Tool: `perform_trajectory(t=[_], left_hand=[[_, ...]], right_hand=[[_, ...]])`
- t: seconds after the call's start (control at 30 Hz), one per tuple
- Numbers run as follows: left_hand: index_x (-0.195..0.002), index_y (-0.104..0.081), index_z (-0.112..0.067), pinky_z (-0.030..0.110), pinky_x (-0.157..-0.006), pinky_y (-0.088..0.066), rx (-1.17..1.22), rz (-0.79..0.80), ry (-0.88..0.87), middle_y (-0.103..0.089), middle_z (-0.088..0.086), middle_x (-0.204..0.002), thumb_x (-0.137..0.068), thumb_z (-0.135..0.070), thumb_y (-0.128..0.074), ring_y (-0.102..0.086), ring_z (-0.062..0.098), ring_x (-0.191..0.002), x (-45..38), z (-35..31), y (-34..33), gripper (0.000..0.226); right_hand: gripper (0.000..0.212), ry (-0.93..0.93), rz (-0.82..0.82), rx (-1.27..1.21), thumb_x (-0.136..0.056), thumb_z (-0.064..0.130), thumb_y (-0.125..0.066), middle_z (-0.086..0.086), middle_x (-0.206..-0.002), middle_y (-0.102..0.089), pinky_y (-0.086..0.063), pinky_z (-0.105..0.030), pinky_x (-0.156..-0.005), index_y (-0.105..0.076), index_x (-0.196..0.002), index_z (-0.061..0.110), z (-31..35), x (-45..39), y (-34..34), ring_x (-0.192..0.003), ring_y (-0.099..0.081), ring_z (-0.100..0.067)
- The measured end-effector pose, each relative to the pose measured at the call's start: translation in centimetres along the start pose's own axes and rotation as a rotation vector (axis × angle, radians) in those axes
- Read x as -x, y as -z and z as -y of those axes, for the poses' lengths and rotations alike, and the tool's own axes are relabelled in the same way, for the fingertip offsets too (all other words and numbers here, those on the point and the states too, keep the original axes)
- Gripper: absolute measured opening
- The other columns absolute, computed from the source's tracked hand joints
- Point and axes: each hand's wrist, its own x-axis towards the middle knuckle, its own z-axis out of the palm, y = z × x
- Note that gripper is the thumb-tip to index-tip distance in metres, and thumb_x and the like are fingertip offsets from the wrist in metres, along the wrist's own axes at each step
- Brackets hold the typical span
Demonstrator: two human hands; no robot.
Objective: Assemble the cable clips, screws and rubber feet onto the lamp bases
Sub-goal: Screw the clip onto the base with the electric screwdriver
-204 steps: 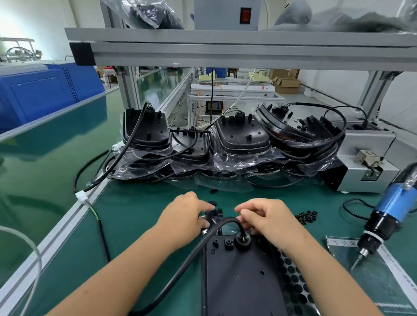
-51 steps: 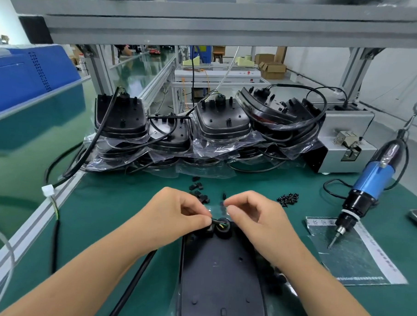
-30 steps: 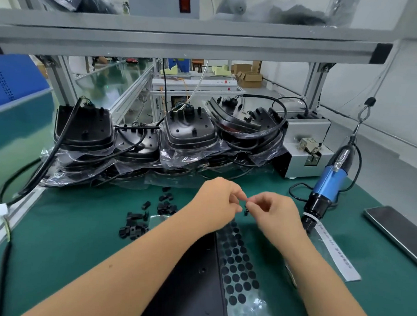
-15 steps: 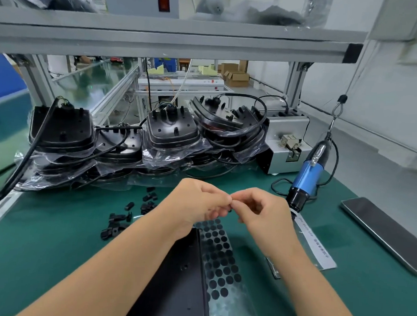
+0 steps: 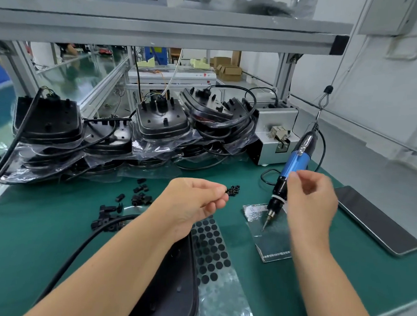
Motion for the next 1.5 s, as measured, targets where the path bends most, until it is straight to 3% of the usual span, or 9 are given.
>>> perform_trajectory(t=[0.13, 0.23, 0.33, 0.47, 0.6, 0.8, 1.07, 1.27, 1.5], left_hand=[[-0.092, -0.072, 0.005, 0.016, -0.059, -0.054, 0.086, 0.012, 0.035, -0.074, 0.014, -0.081, -0.084, 0.006, -0.067, -0.068, 0.013, -0.065, 0.1, 0.1, -0.3, 0.009], [-0.092, -0.071, 0.006, 0.017, -0.06, -0.054, 0.105, 0.017, 0.049, -0.074, 0.016, -0.083, -0.084, 0.008, -0.066, -0.07, 0.014, -0.067, 0.3, 0.3, -0.6, 0.01], [-0.091, -0.07, 0.007, 0.018, -0.06, -0.056, 0.145, 0.016, 0.068, -0.074, 0.019, -0.084, -0.084, 0.011, -0.064, -0.071, 0.017, -0.067, 0.6, 0.3, -0.9, 0.01], [-0.091, -0.07, 0.006, 0.018, -0.059, -0.056, 0.193, -0.029, 0.073, -0.074, 0.016, -0.08, -0.085, 0.01, -0.063, -0.071, 0.016, -0.065, 1.2, 0.5, -1.3, 0.01], [-0.093, -0.069, 0.003, 0.019, -0.061, -0.057, 0.287, -0.112, 0.055, -0.072, 0.012, -0.078, -0.089, 0.008, -0.059, -0.067, 0.014, -0.066, 1.7, 0.6, -0.8, 0.012], [-0.101, -0.068, 0.0, 0.02, -0.061, -0.057, 0.592, -0.058, -0.013, -0.072, 0.009, -0.079, -0.093, 0.002, -0.053, -0.069, 0.013, -0.068, 3.3, 0.0, 1.3, 0.017], [-0.088, -0.072, 0.003, 0.022, -0.06, -0.057, 0.663, -0.014, -0.088, -0.073, 0.022, -0.093, -0.071, 0.002, -0.061, -0.072, 0.02, -0.073, 4.9, 0.2, 2.3, 0.02], [-0.075, -0.078, -0.004, 0.02, -0.061, -0.056, 0.643, -0.001, -0.128, -0.073, 0.022, -0.096, -0.069, 0.001, -0.061, -0.073, 0.022, -0.078, 5.4, 0.3, 2.3, 0.018], [-0.079, -0.076, -0.007, 0.021, -0.066, -0.057, 0.48, -0.161, -0.366, -0.074, 0.021, -0.093, -0.068, -0.007, -0.066, -0.074, 0.027, -0.084, 5.6, 1.2, 2.1, 0.014]], right_hand=[[0.034, -0.305, -0.046, 0.001, -0.088, 0.039, -0.064, 0.009, -0.088, -0.056, -0.043, -0.024, -0.071, -0.055, -0.106, 0.012, -1.8, -2.4, -0.6, -0.075, -0.053, -0.003], [0.052, -0.486, 0.056, -0.1, -0.085, 0.047, -0.067, -0.007, -0.085, -0.054, -0.05, -0.038, -0.078, -0.059, -0.099, -0.002, -2.6, -3.2, -1.5, -0.073, -0.048, -0.022], [0.039, -0.598, 0.163, -0.298, -0.09, 0.039, -0.067, -0.014, -0.079, -0.049, -0.046, -0.035, -0.07, -0.055, -0.085, 0.002, -2.2, -3.6, -2.1, -0.07, -0.047, -0.026], [0.022, -0.689, 0.313, -0.64, -0.093, 0.024, -0.063, -0.012, -0.082, -0.063, -0.059, -0.039, -0.073, -0.057, -0.099, 0.003, -0.9, -3.3, -2.8, -0.069, -0.066, -0.019], [0.012, -0.644, 0.407, -0.95, -0.091, 0.014, -0.064, -0.01, -0.074, -0.068, -0.06, -0.04, -0.068, -0.054, -0.096, 0.008, 2.3, -1.8, -3.8, -0.064, -0.068, -0.017], [0.017, -0.454, 0.481, -1.199, -0.088, 0.011, -0.063, -0.004, -0.073, -0.06, -0.051, -0.031, -0.062, -0.05, -0.097, 0.011, 7.1, 0.6, -4.3, -0.061, -0.057, -0.014], [0.012, -0.425, 0.468, -1.23, -0.092, 0.012, -0.06, -0.002, -0.075, -0.06, -0.05, -0.03, -0.062, -0.05, -0.099, 0.011, 8.2, 2.6, -4.7, -0.06, -0.057, -0.012], [0.012, -0.431, 0.465, -1.242, -0.092, 0.012, -0.06, -0.002, -0.077, -0.06, -0.051, -0.029, -0.061, -0.051, -0.099, 0.012, 8.1, 3.0, -4.9, -0.06, -0.058, -0.011], [0.022, -0.44, 0.409, -1.214, -0.088, 0.015, -0.066, -0.001, -0.076, -0.061, -0.052, -0.031, -0.062, -0.05, -0.103, 0.012, 8.2, 4.0, -5.1, -0.062, -0.059, -0.011]])
